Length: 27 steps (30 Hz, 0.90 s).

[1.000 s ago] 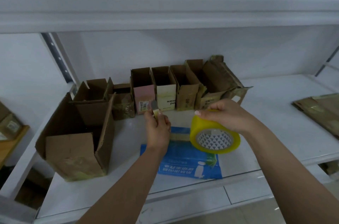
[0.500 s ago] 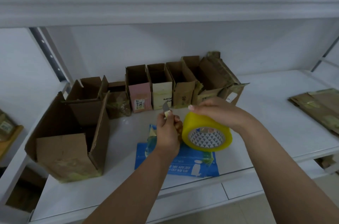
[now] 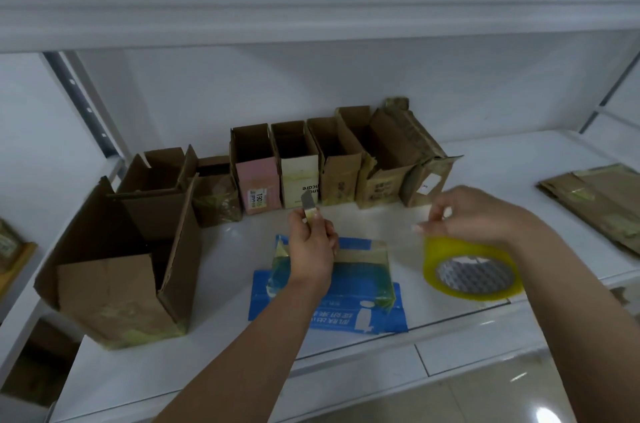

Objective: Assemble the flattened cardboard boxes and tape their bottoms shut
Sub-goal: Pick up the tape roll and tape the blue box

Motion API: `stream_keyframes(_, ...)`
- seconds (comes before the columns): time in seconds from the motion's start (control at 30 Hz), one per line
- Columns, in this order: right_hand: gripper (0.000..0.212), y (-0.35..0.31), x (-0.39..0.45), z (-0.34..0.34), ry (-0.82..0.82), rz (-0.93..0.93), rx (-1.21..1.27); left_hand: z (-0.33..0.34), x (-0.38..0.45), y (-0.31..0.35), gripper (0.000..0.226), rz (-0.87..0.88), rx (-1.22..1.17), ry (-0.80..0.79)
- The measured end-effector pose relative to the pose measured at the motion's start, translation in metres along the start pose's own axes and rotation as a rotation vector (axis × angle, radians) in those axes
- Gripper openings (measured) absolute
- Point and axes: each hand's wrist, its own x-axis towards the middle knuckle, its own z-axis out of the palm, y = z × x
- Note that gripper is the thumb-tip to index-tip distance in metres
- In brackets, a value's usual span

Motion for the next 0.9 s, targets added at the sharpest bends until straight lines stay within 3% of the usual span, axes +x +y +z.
stream_keyframes(0.1, 0.028, 0.028, 0.0, 0.02, -0.076, 0.074, 0.109, 0.001, -0.001, -0.002, 0.017, 0.008, 0.01, -0.008)
stream_keyframes(0.27, 0.025, 0.058, 0.017, 0.064, -0.026, 0.119, 0.179, 0.001, -0.001, -0.003, 0.017, 0.018, 0.015, -0.015)
stream_keyframes(0.43, 0.028, 0.043, 0.023, 0.096, -0.029, 0.12, -0.032, 0.001, -0.002, -0.002, 0.016, 0.024, 0.059, -0.064)
stream_keyframes(0.67, 0.023, 0.047, 0.018, 0.093, -0.02, 0.118, -0.015, 0.014, -0.009, 0.022, 0.035, -0.003, 0.341, -0.472)
stream_keyframes(0.8, 0.024, 0.049, 0.016, 0.095, -0.023, 0.113, -0.033, 0.031, -0.014, 0.027, 0.035, -0.098, 0.648, -0.72)
stream_keyframes(0.9, 0.021, 0.063, 0.01, 0.088, -0.042, 0.079, 0.167, 0.029, -0.013, 0.015, 0.035, -0.148, 0.808, -0.756)
